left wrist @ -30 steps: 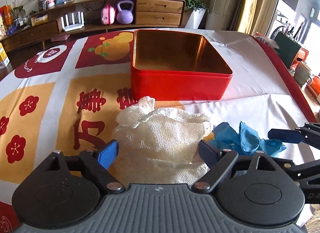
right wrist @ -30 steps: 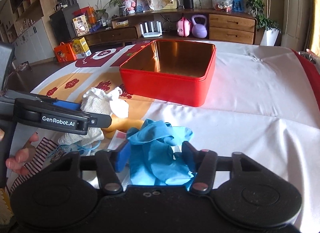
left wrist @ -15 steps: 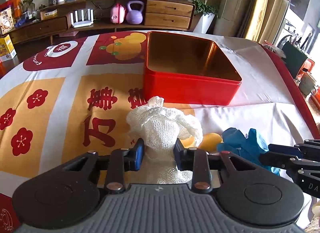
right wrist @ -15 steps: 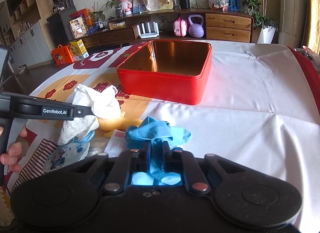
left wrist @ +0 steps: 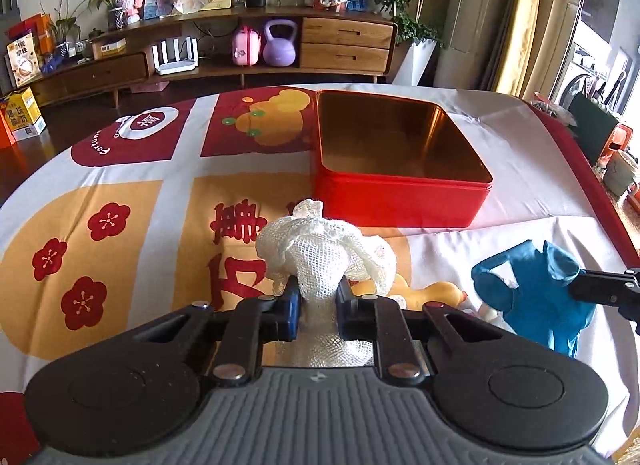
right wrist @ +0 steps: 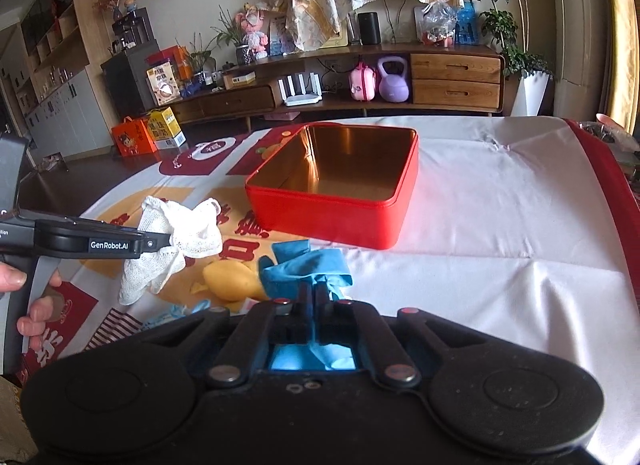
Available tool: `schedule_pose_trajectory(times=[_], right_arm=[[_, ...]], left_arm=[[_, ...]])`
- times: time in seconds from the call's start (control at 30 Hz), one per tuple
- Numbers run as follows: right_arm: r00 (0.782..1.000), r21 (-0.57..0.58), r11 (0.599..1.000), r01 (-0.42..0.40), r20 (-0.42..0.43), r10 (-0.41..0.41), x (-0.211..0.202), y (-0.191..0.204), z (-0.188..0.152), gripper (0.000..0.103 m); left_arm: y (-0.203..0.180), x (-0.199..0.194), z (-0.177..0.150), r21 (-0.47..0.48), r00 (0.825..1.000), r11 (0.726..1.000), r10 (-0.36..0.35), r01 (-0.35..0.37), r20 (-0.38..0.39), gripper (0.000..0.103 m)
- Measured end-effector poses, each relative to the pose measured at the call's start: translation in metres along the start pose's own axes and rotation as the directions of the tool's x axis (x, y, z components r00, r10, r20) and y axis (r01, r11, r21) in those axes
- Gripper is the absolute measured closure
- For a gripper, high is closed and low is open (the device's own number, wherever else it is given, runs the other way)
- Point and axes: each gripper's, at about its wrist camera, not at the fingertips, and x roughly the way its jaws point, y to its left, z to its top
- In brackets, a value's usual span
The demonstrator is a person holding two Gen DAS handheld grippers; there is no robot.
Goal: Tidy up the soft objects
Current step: 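Carry the mesh cloth and blue gloves into the red tin with both grippers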
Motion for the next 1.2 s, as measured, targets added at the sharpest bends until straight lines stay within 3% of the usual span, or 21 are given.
schedule_pose_trajectory(times=[0.43, 0.73, 1.07, 1.2], right_arm=[[0.999, -0.025, 1.000, -0.006, 0.046, 0.007, -0.010, -0.001, 0.044, 0.102], [0.997, -0.040, 0.999, 0.010, 0.076, -0.007, 0.002, -0.005, 0.083, 0.102], [0.994, -0.009, 0.999, 0.038, 0.100, -0.036, 0.034, -0.024, 0.123, 0.102], [0.995, 0.004, 0.999, 0.049, 0.092, -0.049, 0.054, -0.032, 0.133, 0.102]], left_arm=[[0.002, -0.025, 0.032, 0.028, 1.000, 0.999, -0.019, 0.018, 0.018, 0.086], [-0.002, -0.025, 0.073, 0.051, 0.998, 0.998, -0.042, 0.040, 0.039, 0.086], [-0.028, 0.000, 0.128, 0.110, 0.995, 0.994, -0.030, 0.019, 0.090, 0.086], [-0.037, 0.020, 0.142, 0.093, 0.994, 0.995, -0.049, 0.040, 0.095, 0.086]])
